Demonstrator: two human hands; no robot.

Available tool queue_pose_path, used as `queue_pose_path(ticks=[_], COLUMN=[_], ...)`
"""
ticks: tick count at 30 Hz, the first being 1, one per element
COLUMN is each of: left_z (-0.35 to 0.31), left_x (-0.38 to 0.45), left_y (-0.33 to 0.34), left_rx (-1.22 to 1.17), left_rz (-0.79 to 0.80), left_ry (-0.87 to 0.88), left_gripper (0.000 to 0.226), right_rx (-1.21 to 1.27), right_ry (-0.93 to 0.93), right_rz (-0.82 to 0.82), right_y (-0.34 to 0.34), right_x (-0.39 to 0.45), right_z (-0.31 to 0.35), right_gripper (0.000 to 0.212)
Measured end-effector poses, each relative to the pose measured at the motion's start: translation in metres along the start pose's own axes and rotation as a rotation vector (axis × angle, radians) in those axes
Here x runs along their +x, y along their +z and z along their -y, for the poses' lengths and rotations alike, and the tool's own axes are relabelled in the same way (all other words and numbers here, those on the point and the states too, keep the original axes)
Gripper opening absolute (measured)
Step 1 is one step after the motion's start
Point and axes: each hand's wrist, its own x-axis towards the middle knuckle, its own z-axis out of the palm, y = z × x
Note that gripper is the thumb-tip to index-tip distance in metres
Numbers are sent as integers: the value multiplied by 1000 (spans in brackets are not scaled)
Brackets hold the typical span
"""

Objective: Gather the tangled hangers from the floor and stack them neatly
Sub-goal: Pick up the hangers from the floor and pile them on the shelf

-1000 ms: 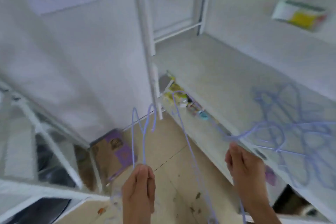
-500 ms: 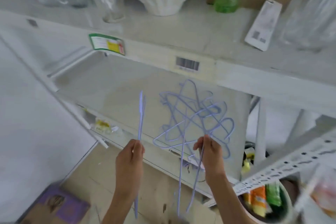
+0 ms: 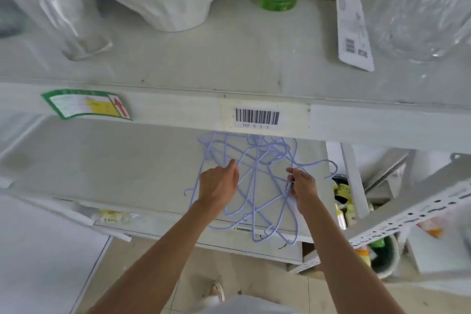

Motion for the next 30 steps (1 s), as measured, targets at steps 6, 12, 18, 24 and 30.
queue_pose_path(ticks=[6,12,18,24,30], left_z=[21,30,42,56,8], left_x=[18,16,-17,-122,-295], left_y=[53,69,60,51,62], left_rx=[81,39,26,6,-36], left_rz=[189,208,191,212,207], left_ry=[147,178,76,-384,-932], left_gripper=[22,27,45,58,58], right_rx=[255,-46,-640,-1190,-1310], right_ry=[-68,-301,-493,-933,-1200], right_rz=[-199,-263,70,443,763], right_y=[0,24,78,76,43], right_x=[-20,-70,-84,-83,-116], right_z=[-14,-44,-53,-74,-109], right_gripper=[37,54,55,52,49])
